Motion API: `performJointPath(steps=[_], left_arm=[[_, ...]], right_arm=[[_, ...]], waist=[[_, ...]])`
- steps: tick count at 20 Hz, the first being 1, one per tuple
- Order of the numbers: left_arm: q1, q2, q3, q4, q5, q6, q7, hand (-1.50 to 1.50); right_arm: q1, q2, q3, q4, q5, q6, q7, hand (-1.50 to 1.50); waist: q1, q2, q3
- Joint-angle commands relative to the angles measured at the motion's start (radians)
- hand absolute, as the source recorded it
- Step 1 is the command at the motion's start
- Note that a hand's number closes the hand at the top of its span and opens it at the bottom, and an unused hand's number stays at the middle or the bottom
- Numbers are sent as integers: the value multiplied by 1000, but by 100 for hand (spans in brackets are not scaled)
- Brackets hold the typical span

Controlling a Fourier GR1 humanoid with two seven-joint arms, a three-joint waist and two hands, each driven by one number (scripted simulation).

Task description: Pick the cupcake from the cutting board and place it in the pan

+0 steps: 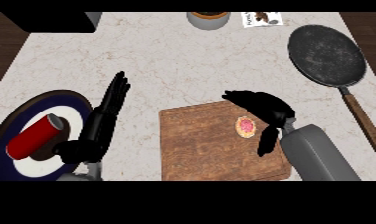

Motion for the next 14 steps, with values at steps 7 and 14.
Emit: performJointPath(steps=[7,14], left_arm=[[53,-39,-40,-57,-39,22,26,0],[-10,10,55,-5,10,-54,20,0]], right_arm=[[-22,55,111,194,191,-141,-109,150],[-30,48,46,184,234,-152,-173,150]], waist=[[7,1,1],[-1,0,0]])
